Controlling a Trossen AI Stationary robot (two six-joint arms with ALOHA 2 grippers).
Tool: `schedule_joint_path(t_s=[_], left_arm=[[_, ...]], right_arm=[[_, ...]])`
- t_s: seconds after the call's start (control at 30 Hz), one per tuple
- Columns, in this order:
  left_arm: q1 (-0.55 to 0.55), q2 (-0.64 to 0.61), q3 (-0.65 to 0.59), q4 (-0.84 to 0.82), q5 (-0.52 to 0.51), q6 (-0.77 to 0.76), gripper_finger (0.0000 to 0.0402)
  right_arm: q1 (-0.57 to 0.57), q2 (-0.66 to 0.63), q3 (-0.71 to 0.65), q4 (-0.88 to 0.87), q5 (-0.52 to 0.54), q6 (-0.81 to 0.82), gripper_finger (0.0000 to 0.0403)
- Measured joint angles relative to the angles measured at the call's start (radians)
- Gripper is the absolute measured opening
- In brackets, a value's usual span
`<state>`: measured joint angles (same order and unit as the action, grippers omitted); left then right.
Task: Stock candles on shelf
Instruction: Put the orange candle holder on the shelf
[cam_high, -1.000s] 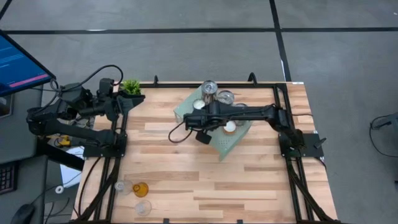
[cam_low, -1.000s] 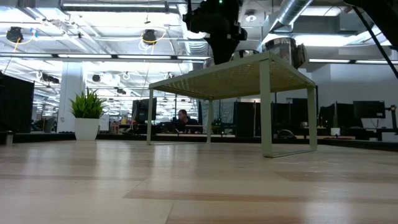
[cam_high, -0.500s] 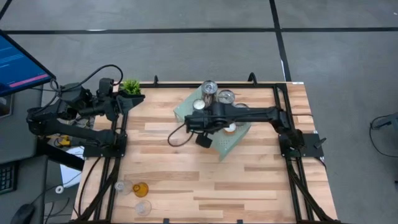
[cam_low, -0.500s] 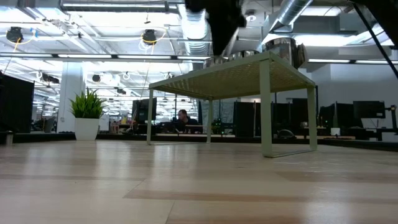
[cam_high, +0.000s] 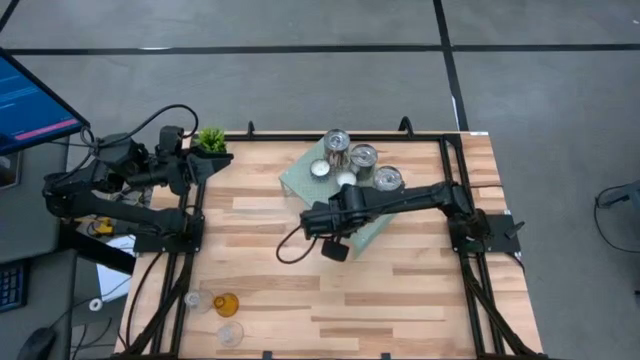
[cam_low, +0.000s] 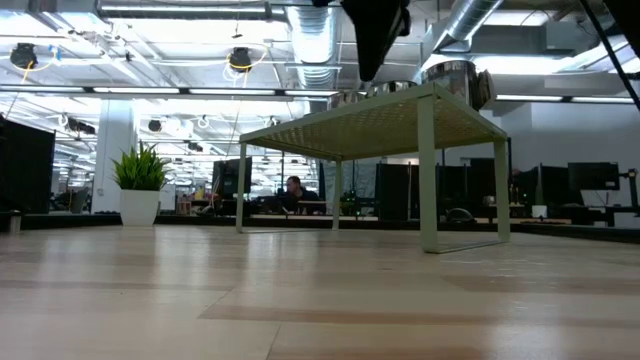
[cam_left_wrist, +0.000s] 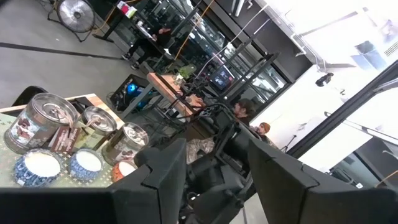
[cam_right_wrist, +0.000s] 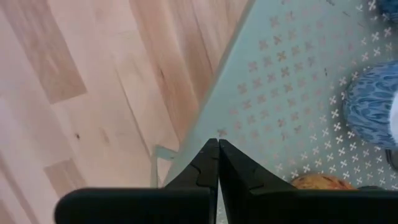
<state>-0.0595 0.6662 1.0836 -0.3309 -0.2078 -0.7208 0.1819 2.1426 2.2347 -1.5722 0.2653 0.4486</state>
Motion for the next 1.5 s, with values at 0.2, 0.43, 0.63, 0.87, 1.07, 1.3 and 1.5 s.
schedule_joint_path(t_s=[0.2,0.43,0.63,0.87,1.07,1.3,1.5], left_arm=[[0.0,0.005,0.0,0.0,0.0,0.006,0.0172],[0.0,0.088,0.0,-0.114,0.033,0.092,0.0172],[0.0,0.188,-0.002,-0.516,0.164,0.049,0.0172],[-0.051,0.289,-0.058,-0.74,0.338,0.023,0.0185],[-0.149,0.346,-0.145,-0.728,0.538,-0.023,0.0241],[-0.272,0.378,-0.198,-0.724,0.512,-0.235,0.0277],[-0.482,0.33,-0.176,-0.738,0.471,-0.503,0.0267]], right_arm=[[0.023,-0.052,-0.002,0.001,0.016,-0.003,0.0],[0.087,-0.295,-0.001,0.001,0.153,0.074,0.0],[0.196,-0.505,0.0,0.001,0.305,0.243,0.0],[0.329,-0.597,0.0,0.001,0.447,0.312,0.0],[0.371,-0.599,-0.001,0.001,0.448,0.305,0.0],[0.398,-0.588,-0.003,0.001,0.436,0.283,0.0],[0.43,-0.59,-0.002,0.001,0.432,0.275,0.0]])
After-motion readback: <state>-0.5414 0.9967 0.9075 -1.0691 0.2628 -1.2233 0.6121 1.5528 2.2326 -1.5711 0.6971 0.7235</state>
